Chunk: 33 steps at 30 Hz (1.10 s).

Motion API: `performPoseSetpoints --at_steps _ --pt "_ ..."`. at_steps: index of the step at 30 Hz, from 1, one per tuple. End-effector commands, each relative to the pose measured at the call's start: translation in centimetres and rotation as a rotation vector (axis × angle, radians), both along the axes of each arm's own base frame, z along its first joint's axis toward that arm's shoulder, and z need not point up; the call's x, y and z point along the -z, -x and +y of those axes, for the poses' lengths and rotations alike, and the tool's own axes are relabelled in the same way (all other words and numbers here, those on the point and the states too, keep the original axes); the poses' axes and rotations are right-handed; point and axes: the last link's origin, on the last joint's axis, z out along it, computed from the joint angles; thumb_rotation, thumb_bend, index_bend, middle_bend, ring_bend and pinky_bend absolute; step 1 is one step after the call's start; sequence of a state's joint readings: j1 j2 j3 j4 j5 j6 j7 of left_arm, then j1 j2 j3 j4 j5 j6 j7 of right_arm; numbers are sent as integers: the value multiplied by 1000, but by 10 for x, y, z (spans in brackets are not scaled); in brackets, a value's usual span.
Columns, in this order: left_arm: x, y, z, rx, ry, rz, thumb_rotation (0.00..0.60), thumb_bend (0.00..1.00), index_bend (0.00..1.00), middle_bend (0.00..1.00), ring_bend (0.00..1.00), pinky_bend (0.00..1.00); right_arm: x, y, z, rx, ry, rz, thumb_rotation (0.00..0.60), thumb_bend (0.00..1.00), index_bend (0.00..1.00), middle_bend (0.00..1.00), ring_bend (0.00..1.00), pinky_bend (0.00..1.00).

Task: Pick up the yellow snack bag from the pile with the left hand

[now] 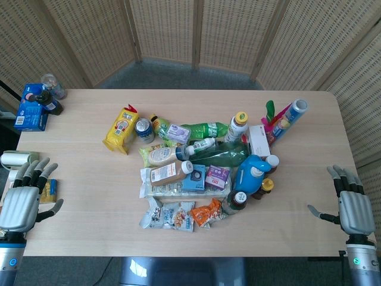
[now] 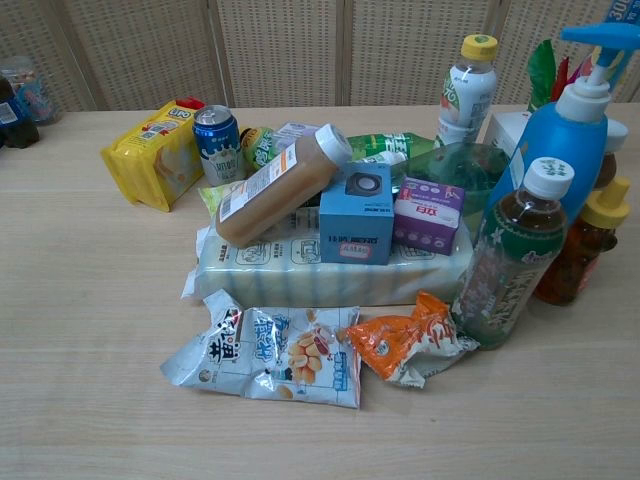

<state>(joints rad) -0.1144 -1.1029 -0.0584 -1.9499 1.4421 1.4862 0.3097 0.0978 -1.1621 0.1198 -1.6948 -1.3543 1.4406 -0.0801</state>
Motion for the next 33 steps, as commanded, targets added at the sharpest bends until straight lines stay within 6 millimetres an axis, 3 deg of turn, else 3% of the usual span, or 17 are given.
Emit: performPoseSetpoints --at_steps 1,8,12,23,33 --pt "2 0 0 0 5 2 600 301 144 4 18 0 1 0 -1 2 -1 -1 490 35 0 0 0 0" --pt "4 2 4 1 25 18 600 302 144 5 19 0 4 0 -4 1 -10 -4 493 35 0 0 0 0" --pt "2 7 17 5 40 54 600 301 142 4 19 0 6 -1 -6 -1 -8 -11 493 36 0 0 0 0" --pt "28 42 90 -66 106 128 600 301 0 0 0 0 -1 -1 -3 21 6 8 489 36 0 0 0 0" --pt "66 40 155 -69 151 150 600 301 0 0 0 0 -13 10 13 78 36 19 494 37 0 0 0 0"
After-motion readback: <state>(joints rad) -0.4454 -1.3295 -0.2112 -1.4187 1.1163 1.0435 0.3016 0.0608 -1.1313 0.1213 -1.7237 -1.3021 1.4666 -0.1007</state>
